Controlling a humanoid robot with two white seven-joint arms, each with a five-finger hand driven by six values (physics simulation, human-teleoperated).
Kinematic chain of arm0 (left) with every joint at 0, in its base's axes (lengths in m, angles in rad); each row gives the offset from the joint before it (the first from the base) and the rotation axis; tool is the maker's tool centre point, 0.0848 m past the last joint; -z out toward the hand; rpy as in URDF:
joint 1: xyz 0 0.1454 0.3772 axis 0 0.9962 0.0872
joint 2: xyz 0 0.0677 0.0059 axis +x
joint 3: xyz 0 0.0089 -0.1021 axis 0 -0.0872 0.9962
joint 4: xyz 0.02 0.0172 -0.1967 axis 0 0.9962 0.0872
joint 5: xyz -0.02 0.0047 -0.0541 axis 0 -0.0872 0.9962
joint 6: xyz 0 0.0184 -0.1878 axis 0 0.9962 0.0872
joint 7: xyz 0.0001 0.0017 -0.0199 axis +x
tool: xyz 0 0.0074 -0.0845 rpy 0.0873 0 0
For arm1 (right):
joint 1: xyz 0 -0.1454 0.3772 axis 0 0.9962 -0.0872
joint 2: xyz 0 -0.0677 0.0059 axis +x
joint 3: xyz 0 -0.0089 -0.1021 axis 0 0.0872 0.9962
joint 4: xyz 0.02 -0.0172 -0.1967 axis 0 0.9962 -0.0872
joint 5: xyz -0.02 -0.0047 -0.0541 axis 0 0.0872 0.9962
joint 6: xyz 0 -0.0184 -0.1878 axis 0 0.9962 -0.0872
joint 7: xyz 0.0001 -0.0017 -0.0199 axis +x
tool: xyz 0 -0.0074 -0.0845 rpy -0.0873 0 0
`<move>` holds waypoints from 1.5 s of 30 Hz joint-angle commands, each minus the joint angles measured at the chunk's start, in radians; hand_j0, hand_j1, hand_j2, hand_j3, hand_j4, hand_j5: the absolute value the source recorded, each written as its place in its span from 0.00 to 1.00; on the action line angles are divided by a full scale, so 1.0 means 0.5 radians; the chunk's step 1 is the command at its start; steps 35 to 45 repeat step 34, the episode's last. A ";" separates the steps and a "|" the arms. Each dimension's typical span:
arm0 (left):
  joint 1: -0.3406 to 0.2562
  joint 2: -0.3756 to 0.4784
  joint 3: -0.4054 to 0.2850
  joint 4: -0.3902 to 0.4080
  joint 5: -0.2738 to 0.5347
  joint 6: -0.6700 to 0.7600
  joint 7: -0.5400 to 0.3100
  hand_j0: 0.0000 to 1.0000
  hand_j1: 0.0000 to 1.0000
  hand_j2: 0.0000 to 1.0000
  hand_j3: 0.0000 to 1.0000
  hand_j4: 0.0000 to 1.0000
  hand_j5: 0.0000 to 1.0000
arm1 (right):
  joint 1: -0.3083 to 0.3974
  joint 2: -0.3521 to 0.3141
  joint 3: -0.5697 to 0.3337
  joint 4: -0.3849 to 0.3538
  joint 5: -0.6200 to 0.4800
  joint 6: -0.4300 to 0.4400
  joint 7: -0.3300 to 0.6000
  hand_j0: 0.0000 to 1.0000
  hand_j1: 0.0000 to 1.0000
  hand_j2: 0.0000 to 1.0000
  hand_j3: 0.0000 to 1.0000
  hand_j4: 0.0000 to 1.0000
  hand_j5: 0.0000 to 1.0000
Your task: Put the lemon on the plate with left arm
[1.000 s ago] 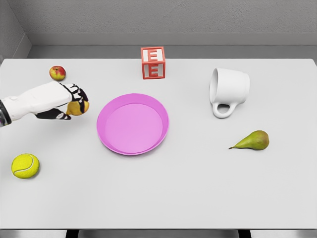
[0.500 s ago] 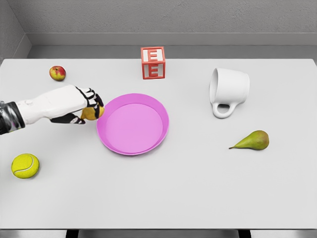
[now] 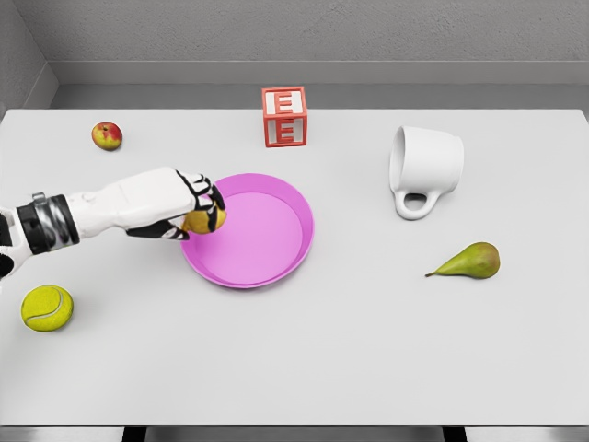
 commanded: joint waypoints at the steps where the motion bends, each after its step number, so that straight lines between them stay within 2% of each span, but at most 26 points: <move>1: 0.000 -0.039 -0.012 -0.007 0.009 0.006 -0.017 0.41 0.41 0.41 0.41 0.41 0.41 | 0.000 0.000 0.000 0.000 0.000 0.000 0.000 1.00 1.00 1.00 1.00 1.00 1.00; 7: -0.018 -0.109 -0.043 -0.007 -0.009 0.006 -0.017 0.41 0.41 0.41 0.41 0.41 0.41 | 0.000 0.000 0.000 0.000 0.000 0.000 0.000 1.00 1.00 1.00 1.00 1.00 1.00; 10: -0.034 -0.134 -0.055 -0.007 -0.015 0.006 -0.017 0.45 0.45 0.45 0.45 0.45 0.45 | 0.000 0.000 0.000 0.000 0.000 0.000 0.000 1.00 1.00 1.00 1.00 1.00 1.00; 11: -0.037 -0.143 -0.055 -0.007 -0.012 0.006 -0.017 0.58 0.58 0.58 0.58 0.58 0.58 | 0.000 0.000 0.000 0.000 0.000 0.000 0.000 1.00 1.00 1.00 1.00 1.00 1.00; 12: -0.055 -0.149 -0.055 -0.007 -0.012 0.006 -0.017 0.84 0.84 0.84 0.84 0.84 0.84 | 0.000 0.000 0.000 0.000 0.000 0.000 0.000 1.00 1.00 1.00 1.00 1.00 1.00; 13: -0.058 -0.158 -0.055 -0.007 -0.012 0.006 -0.017 0.97 0.97 0.97 0.97 0.97 0.97 | 0.000 0.000 0.000 0.000 0.000 0.000 0.000 1.00 1.00 1.00 1.00 1.00 1.00; 18: -0.061 -0.155 -0.046 -0.004 -0.012 0.006 -0.017 0.99 0.99 0.99 0.99 0.99 0.99 | 0.000 0.000 0.000 0.000 0.000 0.000 0.000 1.00 1.00 1.00 1.00 1.00 1.00; 20: -0.107 -0.137 -0.018 -0.001 -0.012 0.006 -0.017 1.00 1.00 1.00 1.00 1.00 1.00 | 0.000 0.000 0.000 -0.003 0.000 0.000 0.000 1.00 1.00 1.00 1.00 1.00 1.00; 24: -0.086 -0.027 0.261 0.024 0.003 0.006 -0.017 1.00 1.00 1.00 1.00 1.00 1.00 | 0.000 0.000 0.000 0.000 0.000 0.000 0.000 1.00 1.00 1.00 1.00 1.00 1.00; 26: -0.043 0.004 0.454 0.186 0.006 0.006 -0.017 1.00 1.00 1.00 1.00 1.00 1.00 | 0.000 0.000 0.000 0.000 0.000 0.000 0.000 1.00 1.00 1.00 1.00 1.00 1.00; 28: 0.067 0.001 0.693 0.355 0.006 0.006 -0.017 1.00 1.00 1.00 1.00 1.00 1.00 | 0.000 0.000 0.000 0.000 0.000 0.000 0.000 1.00 1.00 1.00 1.00 1.00 1.00; 31: 0.230 -0.005 0.862 0.453 0.009 0.006 -0.017 1.00 1.00 1.00 1.00 1.00 1.00 | 0.000 0.000 0.000 0.000 0.000 0.000 0.000 1.00 1.00 1.00 1.00 1.00 1.00; 45: 0.258 0.001 0.835 0.453 0.015 0.006 -0.017 1.00 1.00 1.00 1.00 1.00 1.00 | 0.000 0.000 0.000 0.000 0.000 0.000 0.000 1.00 1.00 1.00 1.00 1.00 1.00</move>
